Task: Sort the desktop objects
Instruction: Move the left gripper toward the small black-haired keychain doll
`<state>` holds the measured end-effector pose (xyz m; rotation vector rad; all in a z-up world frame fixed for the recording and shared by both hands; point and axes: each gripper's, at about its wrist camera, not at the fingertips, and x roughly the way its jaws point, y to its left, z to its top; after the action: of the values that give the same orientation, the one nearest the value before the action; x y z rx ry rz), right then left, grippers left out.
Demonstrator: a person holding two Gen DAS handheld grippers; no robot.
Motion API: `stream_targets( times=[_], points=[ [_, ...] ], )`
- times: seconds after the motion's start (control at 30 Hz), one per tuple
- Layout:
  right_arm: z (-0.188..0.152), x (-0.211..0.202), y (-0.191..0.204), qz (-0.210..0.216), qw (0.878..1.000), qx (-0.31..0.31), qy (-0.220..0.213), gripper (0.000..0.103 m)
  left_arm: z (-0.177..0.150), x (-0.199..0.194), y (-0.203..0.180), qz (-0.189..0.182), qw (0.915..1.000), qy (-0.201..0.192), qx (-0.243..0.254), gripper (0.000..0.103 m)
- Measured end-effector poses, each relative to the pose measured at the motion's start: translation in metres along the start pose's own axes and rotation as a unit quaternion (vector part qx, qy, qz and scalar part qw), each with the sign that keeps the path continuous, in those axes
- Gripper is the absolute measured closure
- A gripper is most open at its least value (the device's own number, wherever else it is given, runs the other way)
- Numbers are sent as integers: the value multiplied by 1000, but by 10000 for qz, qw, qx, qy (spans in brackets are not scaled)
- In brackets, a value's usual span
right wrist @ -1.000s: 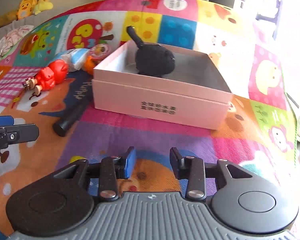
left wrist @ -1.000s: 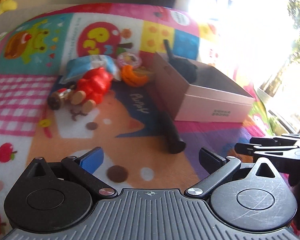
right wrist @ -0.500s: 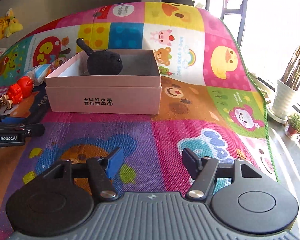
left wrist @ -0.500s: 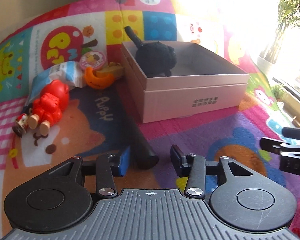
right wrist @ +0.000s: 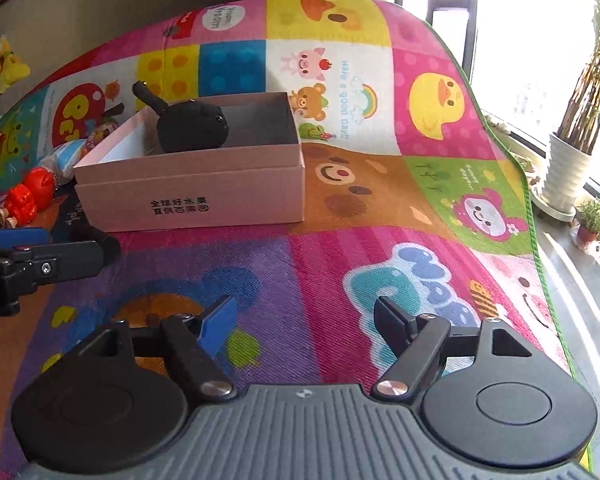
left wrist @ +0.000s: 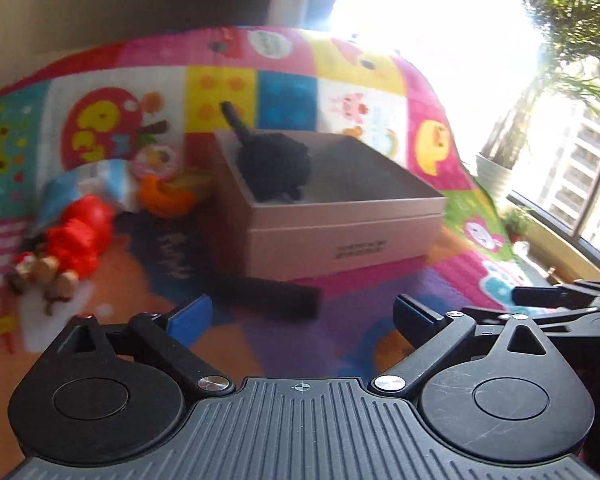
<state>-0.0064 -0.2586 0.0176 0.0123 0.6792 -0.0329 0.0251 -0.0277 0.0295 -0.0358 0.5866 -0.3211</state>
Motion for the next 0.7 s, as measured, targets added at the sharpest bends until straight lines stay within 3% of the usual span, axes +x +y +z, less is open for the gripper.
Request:
stream_targets(
  times=[0.1, 0.23, 0.3, 0.37, 0.5, 0.63, 0.7],
  points=[
    [13, -6, 26, 426, 9984, -323, -193, 27, -4, -11, 38, 797, 9960, 17, -399, 0],
    [28, 3, 77, 1042, 9896, -949, -297, 28, -11, -24, 83, 1345, 9837, -71, -1192, 0],
    [30, 17, 102, 1123, 9850, -1284, -268, 32, -18, -31, 94, 1417, 9802, -94, -1378, 0],
    [31, 34, 121, 1101, 9811, -1585, -141, 49, -25, -34, 96, 1468, 9796, -121, -1364, 0],
    [35, 51, 130, 1156, 9776, -1753, 112, 72, -29, -39, 97, 1339, 9795, -261, -1483, 0],
    [33, 35, 112, 1161, 9735, -1970, 82, 75, -31, -36, 101, 1235, 9788, -202, -1621, 0],
    [29, 29, 96, 964, 9722, -2132, 50, 79, -31, -36, 102, 1208, 9780, -214, -1687, 0]
  ],
)
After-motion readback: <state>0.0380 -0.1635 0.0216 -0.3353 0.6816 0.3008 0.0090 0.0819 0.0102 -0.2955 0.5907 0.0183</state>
